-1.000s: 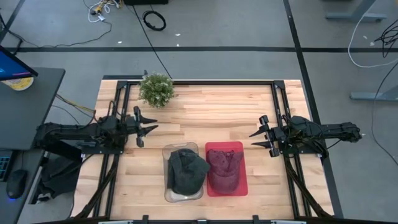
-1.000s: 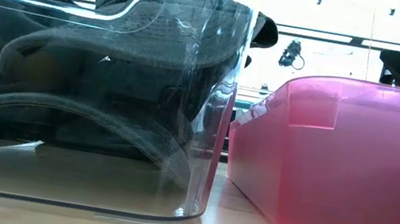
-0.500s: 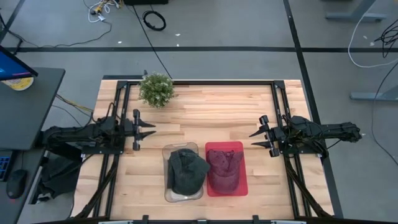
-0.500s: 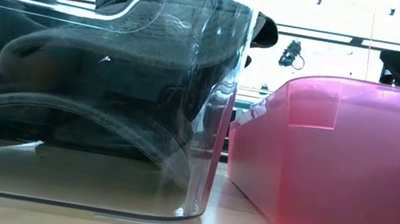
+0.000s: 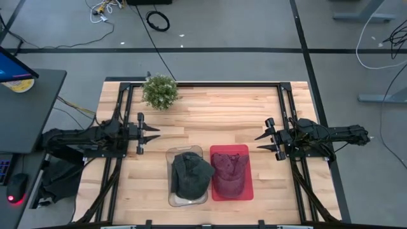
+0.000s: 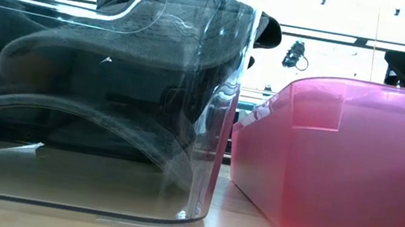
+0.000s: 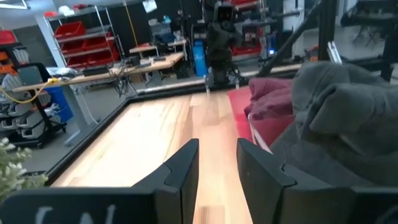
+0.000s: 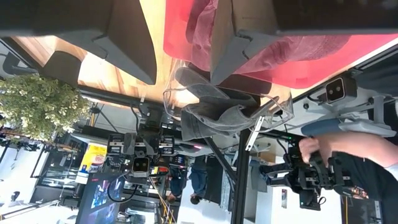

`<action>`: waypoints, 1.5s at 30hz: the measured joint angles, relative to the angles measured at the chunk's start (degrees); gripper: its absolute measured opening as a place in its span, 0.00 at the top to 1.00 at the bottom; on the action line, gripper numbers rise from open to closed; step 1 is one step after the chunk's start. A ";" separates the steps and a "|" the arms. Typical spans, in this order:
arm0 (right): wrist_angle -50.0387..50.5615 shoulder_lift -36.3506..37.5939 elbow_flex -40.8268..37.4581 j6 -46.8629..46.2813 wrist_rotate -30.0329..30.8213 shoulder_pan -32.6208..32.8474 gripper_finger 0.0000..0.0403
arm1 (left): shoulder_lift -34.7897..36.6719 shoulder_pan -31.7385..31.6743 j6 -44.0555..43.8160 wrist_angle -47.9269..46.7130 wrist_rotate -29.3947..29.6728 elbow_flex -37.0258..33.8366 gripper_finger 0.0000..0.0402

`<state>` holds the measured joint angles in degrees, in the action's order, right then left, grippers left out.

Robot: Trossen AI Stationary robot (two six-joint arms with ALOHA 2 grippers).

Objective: Pick & Place hat
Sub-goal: Return to Home Position

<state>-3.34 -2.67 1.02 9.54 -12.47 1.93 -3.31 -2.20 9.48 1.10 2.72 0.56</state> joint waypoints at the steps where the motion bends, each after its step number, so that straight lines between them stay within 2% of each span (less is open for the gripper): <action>1: -0.02 0.01 0.00 0.00 0.00 0.00 0.61 | -0.50 0.00 0.17 0.07 -0.04 0.00 0.71; 45: -0.01 0.01 0.00 0.00 0.00 0.00 0.61 | -1.55 0.00 0.13 1.98 0.02 -0.11 0.71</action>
<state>-3.35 -2.66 1.02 9.54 -12.47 1.93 -4.86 -2.20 9.61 3.08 2.74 0.45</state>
